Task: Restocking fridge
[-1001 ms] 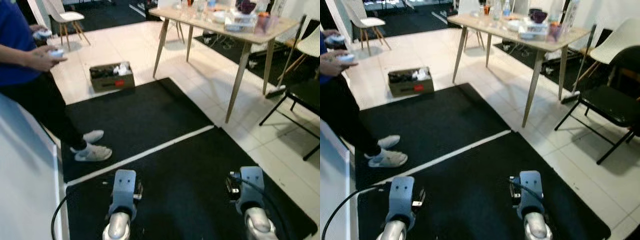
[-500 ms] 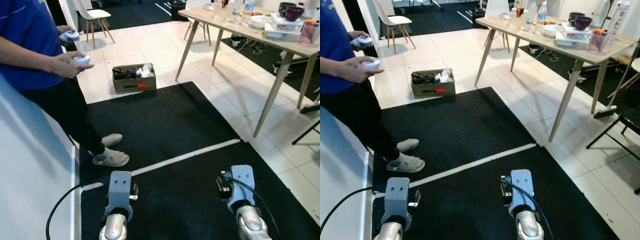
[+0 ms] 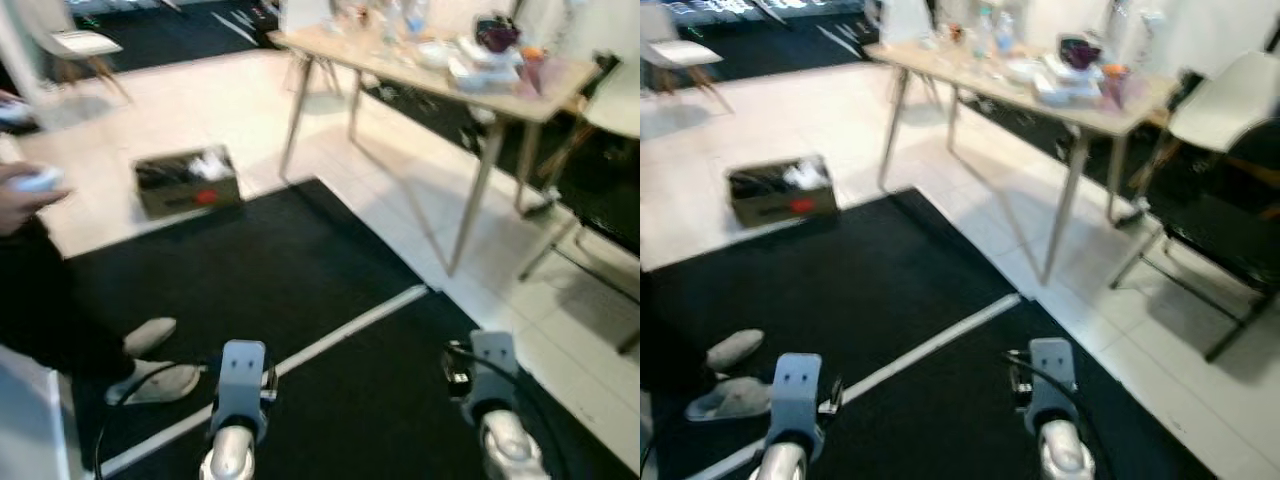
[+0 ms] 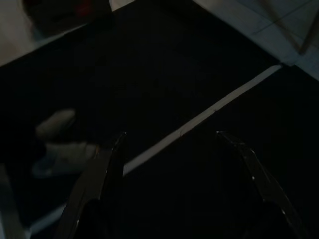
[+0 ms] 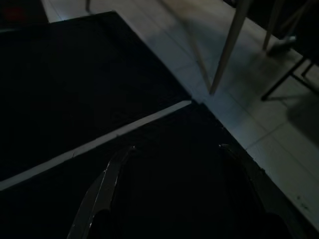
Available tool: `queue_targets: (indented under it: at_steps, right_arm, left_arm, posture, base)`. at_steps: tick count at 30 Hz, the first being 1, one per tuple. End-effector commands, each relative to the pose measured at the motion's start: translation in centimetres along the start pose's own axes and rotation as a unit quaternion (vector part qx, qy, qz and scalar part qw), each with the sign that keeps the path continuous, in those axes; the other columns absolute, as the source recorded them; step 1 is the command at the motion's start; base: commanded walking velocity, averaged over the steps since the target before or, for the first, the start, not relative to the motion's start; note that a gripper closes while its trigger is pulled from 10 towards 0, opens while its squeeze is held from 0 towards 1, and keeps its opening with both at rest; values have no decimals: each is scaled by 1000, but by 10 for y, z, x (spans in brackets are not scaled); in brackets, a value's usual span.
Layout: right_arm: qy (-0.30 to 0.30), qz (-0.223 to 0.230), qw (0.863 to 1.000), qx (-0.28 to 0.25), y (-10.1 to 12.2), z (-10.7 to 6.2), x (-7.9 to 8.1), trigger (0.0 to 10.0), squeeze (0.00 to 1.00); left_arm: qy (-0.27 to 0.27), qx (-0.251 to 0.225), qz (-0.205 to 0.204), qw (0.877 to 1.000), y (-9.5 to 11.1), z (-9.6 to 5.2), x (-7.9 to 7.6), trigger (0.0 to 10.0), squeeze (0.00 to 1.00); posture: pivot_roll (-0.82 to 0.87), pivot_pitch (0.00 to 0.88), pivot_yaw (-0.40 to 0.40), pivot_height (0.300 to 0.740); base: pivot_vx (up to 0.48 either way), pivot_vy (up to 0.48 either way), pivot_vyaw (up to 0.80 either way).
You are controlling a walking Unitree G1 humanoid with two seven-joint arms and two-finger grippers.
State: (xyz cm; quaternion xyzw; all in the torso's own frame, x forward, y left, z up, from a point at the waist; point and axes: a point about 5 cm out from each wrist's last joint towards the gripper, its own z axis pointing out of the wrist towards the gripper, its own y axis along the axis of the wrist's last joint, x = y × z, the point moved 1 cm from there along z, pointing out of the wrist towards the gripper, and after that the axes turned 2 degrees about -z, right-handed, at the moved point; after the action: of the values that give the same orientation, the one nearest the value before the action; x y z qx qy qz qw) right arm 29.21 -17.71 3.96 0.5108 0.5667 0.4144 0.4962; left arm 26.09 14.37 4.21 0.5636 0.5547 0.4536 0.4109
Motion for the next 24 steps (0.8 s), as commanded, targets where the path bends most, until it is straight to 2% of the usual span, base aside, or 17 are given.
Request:
queue_targets:
  at_steps: [1, 3, 24]
  right_arm:
    - [-8, -2, 1000, 12, -6, -3, -6, 10000, 0]
    - [-8, -2, 1000, 12, -6, -2, -6, 10000, 0]
    - [-6, -7, 1000, 10, -5, -1, -6, 10000, 0]
  left_arm:
    - [-4, 12, 4, 1000, -6, -2, -2, 10000, 0]
    - [-4, 12, 4, 1000, -6, -2, -2, 10000, 0]
    - [-6, 10, 3, 1000, -6, -2, -3, 10000, 0]
  posture:
    - [-118, 152, 27, 721]
    - [-118, 151, 27, 721]
    - [-114, 142, 26, 721]
  base:
    - [480, 0, -800]
    - [480, 0, -466]
    - [480, 0, 0]
